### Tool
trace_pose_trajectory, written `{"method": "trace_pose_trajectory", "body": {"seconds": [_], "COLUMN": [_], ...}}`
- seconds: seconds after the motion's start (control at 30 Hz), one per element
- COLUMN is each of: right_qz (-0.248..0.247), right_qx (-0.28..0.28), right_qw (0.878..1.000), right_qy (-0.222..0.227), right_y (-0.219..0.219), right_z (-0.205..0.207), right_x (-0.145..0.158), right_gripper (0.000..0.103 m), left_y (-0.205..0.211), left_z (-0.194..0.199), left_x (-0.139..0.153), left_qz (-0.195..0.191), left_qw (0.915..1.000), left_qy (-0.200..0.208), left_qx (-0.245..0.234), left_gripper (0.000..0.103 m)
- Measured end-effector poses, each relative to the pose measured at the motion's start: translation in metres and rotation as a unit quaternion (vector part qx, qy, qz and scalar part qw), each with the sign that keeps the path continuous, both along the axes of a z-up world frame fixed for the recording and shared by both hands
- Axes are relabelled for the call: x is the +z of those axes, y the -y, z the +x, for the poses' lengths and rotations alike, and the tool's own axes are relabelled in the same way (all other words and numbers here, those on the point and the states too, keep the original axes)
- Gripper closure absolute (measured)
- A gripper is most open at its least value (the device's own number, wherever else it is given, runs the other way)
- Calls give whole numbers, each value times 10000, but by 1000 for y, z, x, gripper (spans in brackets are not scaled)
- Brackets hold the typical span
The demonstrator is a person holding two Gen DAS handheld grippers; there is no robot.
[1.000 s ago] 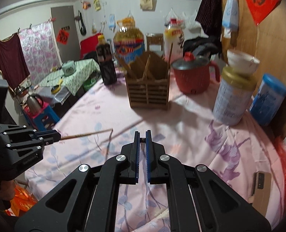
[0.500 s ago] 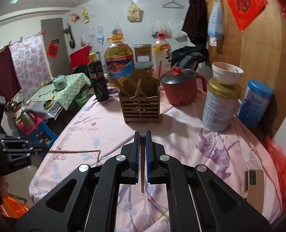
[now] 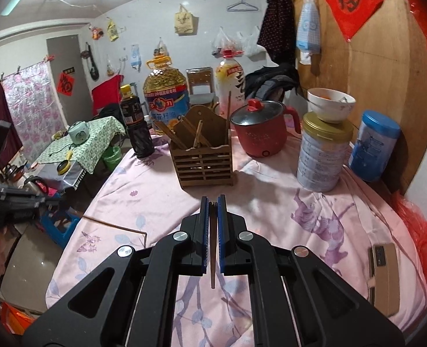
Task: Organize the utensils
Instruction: 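Carry both grippers' chopsticks toward the wooden caddy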
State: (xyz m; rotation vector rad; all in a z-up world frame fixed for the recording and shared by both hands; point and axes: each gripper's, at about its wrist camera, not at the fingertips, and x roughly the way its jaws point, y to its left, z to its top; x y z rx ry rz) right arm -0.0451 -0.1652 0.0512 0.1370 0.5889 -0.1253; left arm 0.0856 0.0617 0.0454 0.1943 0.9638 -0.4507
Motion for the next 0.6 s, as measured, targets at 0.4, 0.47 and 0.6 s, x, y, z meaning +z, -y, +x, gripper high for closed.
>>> {"method": "trace_pose_trajectory", "body": {"seconds": [0.4,0.47,0.6], "right_qz": [12,24,150], "right_qx": [440,414,281], "right_qw": [9988,9987,9986], "right_qy": [214,305,414], "right_y": [26,32,47], "right_z": [36,37,35], "right_x": [18,24,31], "right_gripper": [96,96,96], "left_y": [32,39,57], "left_z": [47,54,73], "left_x": [18,31,64], "left_qz": [-209,-211,-310], "left_qw": [9978,9978,9972], "left_qy": [254,370,595], "left_qx": [567,504,331], "left_gripper": [98,98,98]}}
